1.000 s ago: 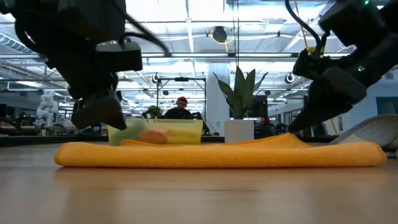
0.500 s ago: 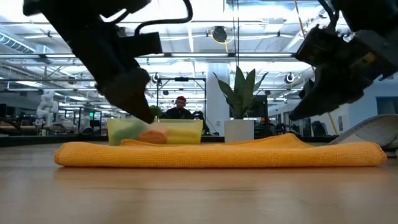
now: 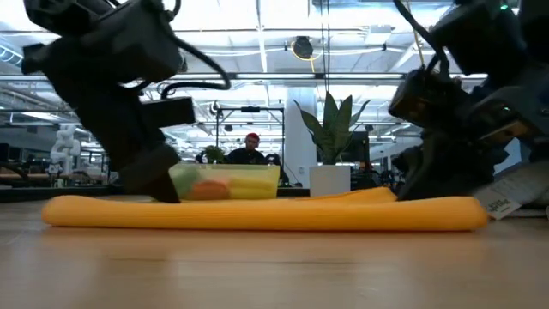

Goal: Fold microfiber towels
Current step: Fold the orange microfiber cloth

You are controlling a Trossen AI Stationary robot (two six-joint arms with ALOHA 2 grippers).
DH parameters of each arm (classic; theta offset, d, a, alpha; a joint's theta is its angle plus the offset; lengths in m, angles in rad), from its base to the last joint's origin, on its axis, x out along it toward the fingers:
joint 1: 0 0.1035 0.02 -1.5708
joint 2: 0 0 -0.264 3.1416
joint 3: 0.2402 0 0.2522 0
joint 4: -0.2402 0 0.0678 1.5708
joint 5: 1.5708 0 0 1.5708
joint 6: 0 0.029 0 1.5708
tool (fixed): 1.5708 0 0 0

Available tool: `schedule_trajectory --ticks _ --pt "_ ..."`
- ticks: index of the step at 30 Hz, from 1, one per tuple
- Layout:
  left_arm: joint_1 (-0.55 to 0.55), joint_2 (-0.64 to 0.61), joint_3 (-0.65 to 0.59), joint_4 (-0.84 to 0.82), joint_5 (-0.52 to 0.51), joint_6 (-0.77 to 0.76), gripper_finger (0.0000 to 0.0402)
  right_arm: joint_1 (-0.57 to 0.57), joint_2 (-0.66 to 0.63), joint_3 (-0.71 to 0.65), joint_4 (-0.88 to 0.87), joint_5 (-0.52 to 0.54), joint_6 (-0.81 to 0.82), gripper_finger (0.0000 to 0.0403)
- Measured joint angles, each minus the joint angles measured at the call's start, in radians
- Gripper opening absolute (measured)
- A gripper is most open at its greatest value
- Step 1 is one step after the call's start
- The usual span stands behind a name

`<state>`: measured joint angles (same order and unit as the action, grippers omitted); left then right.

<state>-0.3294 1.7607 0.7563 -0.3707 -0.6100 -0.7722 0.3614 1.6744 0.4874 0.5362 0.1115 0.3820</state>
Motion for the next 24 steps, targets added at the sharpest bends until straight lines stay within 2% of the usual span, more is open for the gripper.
schedule_trajectory --ticks 5,9,12,15,19,24 --pt "-0.049 -0.050 0.003 -0.124 0.016 -0.046 0.0036 0.006 0.050 0.089 -0.027 -0.039 -0.098 0.0001" --pt "-0.088 -0.134 -0.003 -0.197 0.048 -0.076 0.0020 0.011 -0.011 0.121 -0.121 -0.025 -0.120 0.0000" --pt "-0.117 -0.182 0.000 -0.183 0.022 -0.086 0.0007 0.010 -0.076 0.122 -0.157 0.085 -0.076 0.0000" --pt "-0.135 -0.192 0.001 -0.121 -0.048 -0.068 0.0006 -0.003 -0.108 0.117 -0.155 0.185 -0.056 0.0000" --pt "-0.139 -0.173 0.000 -0.091 -0.064 -0.054 0.0024 -0.053 -0.095 0.113 -0.134 0.200 -0.052 0.0000" --pt "-0.132 -0.136 -0.023 -0.089 -0.052 -0.080 0.0029 -0.124 -0.003 0.113 -0.092 0.200 -0.045 0.0000"
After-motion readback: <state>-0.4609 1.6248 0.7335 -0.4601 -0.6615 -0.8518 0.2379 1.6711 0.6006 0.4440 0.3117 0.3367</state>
